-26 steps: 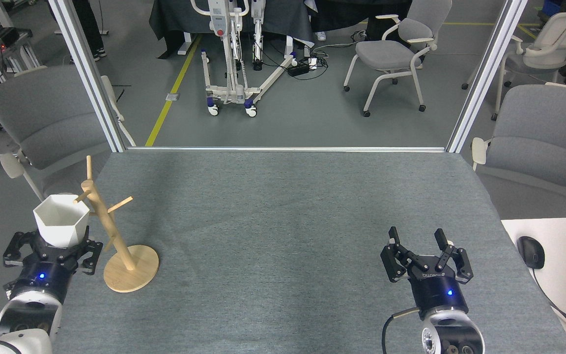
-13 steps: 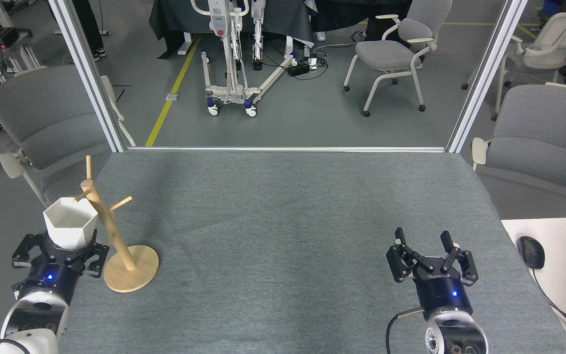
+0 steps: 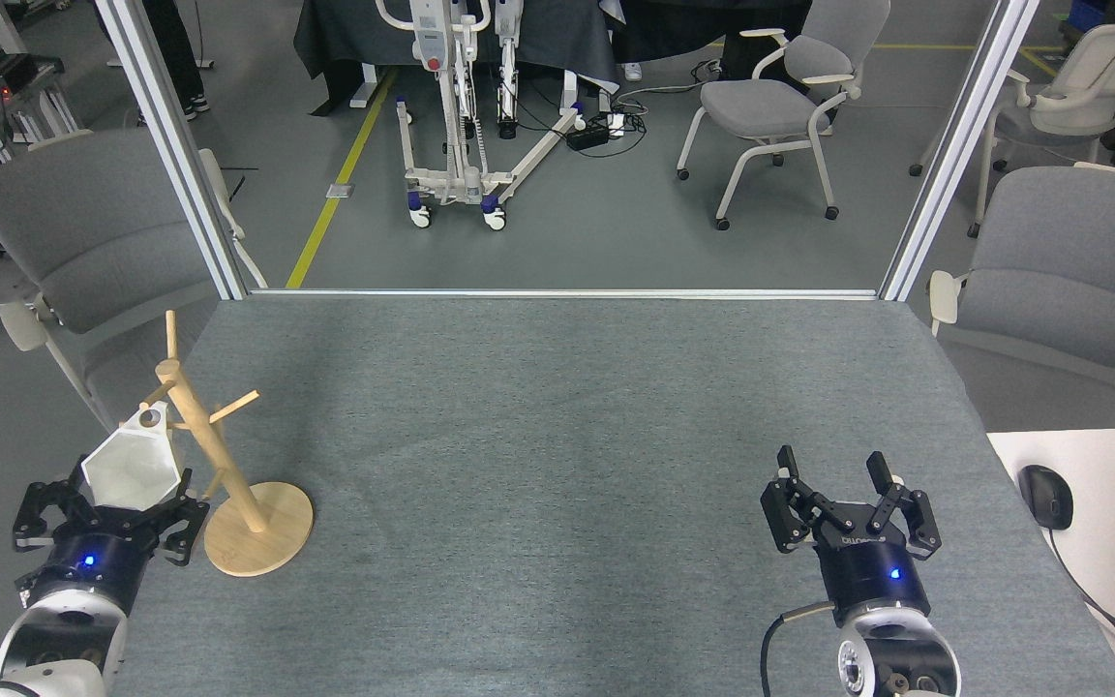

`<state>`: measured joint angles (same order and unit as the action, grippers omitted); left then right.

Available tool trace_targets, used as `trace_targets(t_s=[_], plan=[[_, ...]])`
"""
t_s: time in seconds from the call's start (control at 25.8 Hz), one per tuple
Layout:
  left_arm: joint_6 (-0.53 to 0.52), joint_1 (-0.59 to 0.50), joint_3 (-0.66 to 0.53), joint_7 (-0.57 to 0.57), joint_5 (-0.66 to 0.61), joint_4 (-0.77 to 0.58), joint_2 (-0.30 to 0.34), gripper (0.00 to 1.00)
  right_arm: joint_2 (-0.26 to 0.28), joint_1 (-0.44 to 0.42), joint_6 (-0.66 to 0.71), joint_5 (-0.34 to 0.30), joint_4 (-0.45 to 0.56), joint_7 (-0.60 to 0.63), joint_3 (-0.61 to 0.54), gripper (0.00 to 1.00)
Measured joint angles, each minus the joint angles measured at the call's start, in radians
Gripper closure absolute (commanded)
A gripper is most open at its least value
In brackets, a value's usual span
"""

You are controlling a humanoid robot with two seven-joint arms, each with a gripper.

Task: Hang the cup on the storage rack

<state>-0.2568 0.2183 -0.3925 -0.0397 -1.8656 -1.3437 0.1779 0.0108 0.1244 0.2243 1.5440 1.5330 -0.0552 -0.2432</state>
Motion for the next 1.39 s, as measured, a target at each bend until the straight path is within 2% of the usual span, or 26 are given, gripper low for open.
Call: trace_targets(t_s=[0.39, 0.54, 0.7, 0.89, 1.05, 1.2, 1.39], plan=[[-0.002, -0.046, -0.014, 0.007, 0.002, 0.059, -0.003, 0.01, 0.021, 0.001, 0.001, -0.001, -0.026, -0.001, 0.002, 0.0], [-0.005, -0.049, -0.011, 0.014, 0.004, 0.071, -0.025, 0.01, 0.037, -0.002, 0.002, -0.002, -0.028, -0.002, 0.001, 0.0], [-0.015, -0.056, -0.004, 0.063, 0.01, 0.08, -0.089, 0.01, 0.051, -0.003, 0.007, -0.003, -0.028, -0.003, 0.002, 0.0], [-0.046, -0.067, 0.026, 0.104, 0.017, 0.058, -0.238, 0.01, 0.067, -0.006, 0.007, -0.003, -0.029, -0.005, 0.0, 0.0], [-0.021, -0.061, 0.127, 0.11, 0.074, 0.036, -0.299, 0.01, 0.087, -0.011, 0.005, -0.015, -0.029, -0.004, -0.001, 0.0], [0.096, -0.034, 0.282, 0.104, 0.188, 0.007, -0.312, 0.01, 0.097, -0.013, 0.004, -0.027, -0.028, -0.001, 0.0, 0.0], [0.216, -0.007, 0.427, 0.092, 0.234, -0.012, -0.315, 0.01, 0.1, -0.014, 0.006, -0.031, -0.027, 0.009, 0.002, 0.0]])
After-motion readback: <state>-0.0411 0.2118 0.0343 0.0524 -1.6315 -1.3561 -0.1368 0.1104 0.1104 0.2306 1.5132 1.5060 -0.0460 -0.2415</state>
